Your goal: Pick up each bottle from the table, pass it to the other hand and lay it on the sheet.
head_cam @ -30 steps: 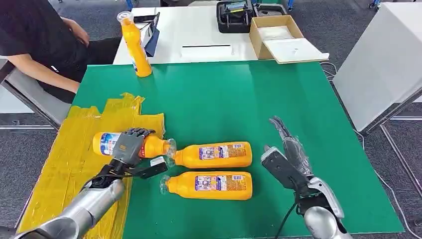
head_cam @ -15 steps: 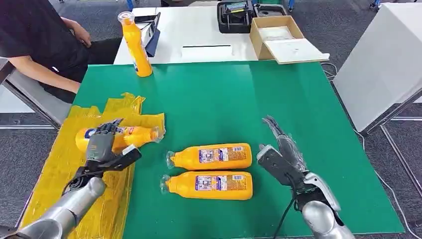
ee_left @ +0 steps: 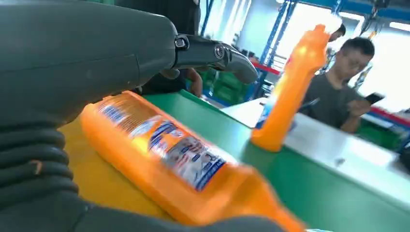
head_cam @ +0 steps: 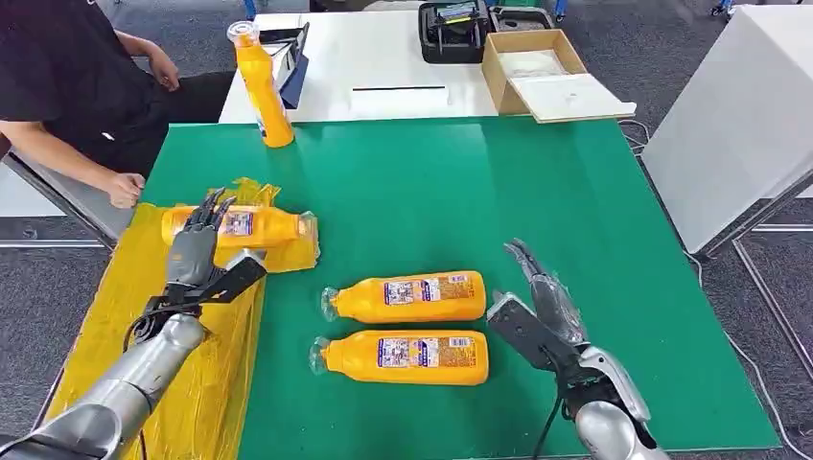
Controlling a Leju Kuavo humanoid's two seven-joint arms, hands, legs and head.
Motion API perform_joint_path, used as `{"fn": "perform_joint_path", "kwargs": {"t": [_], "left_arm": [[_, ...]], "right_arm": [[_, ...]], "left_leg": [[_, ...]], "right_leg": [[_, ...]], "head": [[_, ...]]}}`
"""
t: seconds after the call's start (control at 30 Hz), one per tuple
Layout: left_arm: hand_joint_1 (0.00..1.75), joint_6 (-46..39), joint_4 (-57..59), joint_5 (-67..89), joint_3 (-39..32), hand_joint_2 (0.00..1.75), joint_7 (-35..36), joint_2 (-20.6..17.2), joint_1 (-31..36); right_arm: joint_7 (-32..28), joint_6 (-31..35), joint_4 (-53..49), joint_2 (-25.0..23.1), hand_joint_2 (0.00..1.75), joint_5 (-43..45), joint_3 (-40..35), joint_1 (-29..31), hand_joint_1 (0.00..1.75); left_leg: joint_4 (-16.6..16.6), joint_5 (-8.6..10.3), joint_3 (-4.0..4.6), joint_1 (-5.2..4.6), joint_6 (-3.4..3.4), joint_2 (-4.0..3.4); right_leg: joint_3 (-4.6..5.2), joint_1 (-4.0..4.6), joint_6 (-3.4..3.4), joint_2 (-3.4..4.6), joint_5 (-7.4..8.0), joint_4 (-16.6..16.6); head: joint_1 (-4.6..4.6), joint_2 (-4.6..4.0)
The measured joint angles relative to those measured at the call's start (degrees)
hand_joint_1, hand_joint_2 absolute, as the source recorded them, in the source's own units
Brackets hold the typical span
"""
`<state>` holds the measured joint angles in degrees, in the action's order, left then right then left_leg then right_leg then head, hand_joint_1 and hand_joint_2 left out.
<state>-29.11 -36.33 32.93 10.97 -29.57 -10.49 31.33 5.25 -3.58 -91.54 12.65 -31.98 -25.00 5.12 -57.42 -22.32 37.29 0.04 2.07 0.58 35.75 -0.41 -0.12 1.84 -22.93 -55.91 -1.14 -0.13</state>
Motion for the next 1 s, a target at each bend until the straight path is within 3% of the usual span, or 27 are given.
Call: {"fn": "perform_joint_path", "kwargs": {"t": [0.2, 0.5, 0.63, 1.0], "left_arm": [[0.0, 3.64, -7.17, -4.6, -1.85, 0.0, -0.48, 0.2, -2.9], [0.0, 19.54, -30.49, -30.07, -9.29, 0.0, 1.18, -0.64, -12.61], [0.0, 19.73, -36.43, -31.25, -11.89, 0.0, -2.21, -1.6, -15.68], [0.0, 20.15, -42.55, -31.18, -12.02, 0.0, -2.31, -1.68, -21.97]], "right_arm": [[-0.44, -0.07, 0.24, -0.76, 0.0, -0.39, 0.0, 0.04, 0.0], [-2.23, -0.52, -0.48, -0.81, 0.0, -1.64, 1.31, -1.58, 0.0], [-2.54, 1.51, -1.25, -1.97, 0.0, -4.26, 0.68, -3.04, 0.0], [-4.13, 4.65, -5.05, -3.78, 0.0, -7.48, -3.08, -6.75, 0.0]], "left_leg": [[0.01, 0.0, -0.01, 0.02, 0.0, -0.01], [0.02, -0.01, 0.09, 0.02, -0.01, -0.05], [0.03, -0.02, 0.08, 0.02, -0.01, -0.04], [0.04, -0.03, 0.1, 0.01, -0.01, -0.02]], "right_leg": [[0.0, 0.02, 0.0, 0.0, 0.0, 0.0], [0.12, 0.03, -0.02, 0.04, -0.02, 0.0], [0.12, 0.03, -0.02, 0.04, -0.02, 0.0], [0.12, 0.03, -0.03, 0.01, -0.04, 0.0]], "head": [[-0.02, 0.0], [0.0, 0.0], [0.0, 0.0], [0.02, 0.0]]}}
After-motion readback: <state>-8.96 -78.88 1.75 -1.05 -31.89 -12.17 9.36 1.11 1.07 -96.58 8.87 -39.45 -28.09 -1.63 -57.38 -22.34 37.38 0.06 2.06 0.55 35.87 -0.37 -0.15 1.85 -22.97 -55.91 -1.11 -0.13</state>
